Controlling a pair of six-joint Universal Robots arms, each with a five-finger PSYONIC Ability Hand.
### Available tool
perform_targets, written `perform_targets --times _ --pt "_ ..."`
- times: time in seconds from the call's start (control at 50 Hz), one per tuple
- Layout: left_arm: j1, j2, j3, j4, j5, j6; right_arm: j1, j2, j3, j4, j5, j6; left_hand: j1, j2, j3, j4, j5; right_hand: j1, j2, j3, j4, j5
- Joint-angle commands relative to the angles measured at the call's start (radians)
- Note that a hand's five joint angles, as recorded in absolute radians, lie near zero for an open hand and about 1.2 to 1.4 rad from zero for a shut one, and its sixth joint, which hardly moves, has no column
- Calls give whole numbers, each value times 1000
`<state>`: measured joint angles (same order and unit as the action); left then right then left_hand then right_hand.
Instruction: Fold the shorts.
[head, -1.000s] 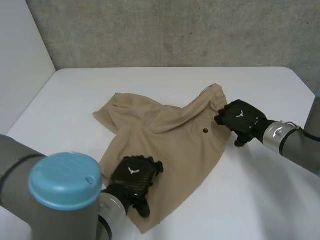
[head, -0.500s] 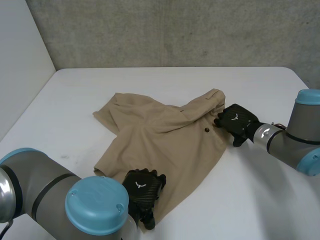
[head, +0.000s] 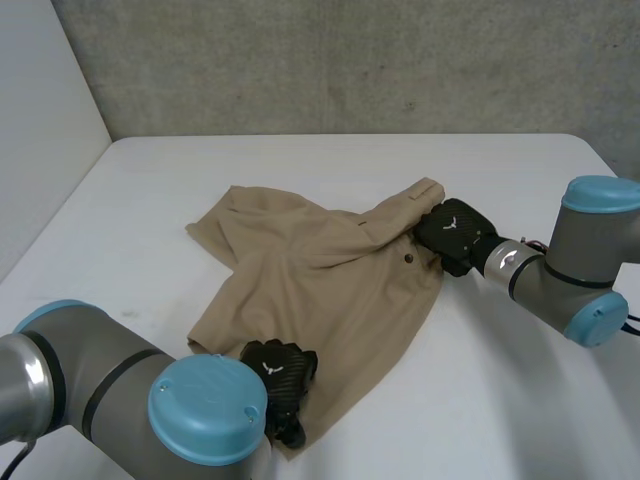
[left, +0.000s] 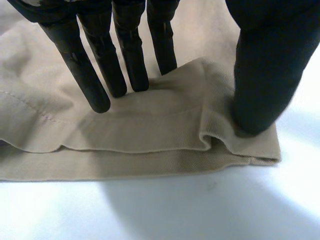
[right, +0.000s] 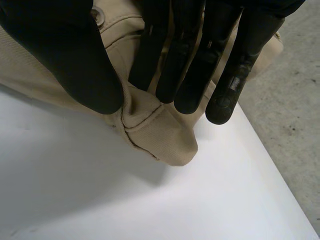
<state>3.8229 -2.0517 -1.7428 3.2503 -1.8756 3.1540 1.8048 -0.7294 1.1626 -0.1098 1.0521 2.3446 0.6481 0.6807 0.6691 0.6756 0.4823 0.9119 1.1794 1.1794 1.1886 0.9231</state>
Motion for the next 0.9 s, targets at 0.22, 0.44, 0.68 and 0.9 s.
perform_targets --times 0.22,0.44,0.68,0.9 --pt "4 19 5 35 -53 1 27 -223 104 32 78 190 748 716 727 721 739 484 217 217 208 299" --pt "139 361 37 29 -51 104 14 -458 112 285 105 182 748 716 727 721 739 484 217 217 208 299" --pt "294 740 235 37 53 262 13 -818 -3 368 138 229 748 716 727 721 739 484 217 217 208 299" --pt "366 774 371 32 87 255 11 -915 -142 387 206 364 748 716 727 721 739 484 217 217 208 299"
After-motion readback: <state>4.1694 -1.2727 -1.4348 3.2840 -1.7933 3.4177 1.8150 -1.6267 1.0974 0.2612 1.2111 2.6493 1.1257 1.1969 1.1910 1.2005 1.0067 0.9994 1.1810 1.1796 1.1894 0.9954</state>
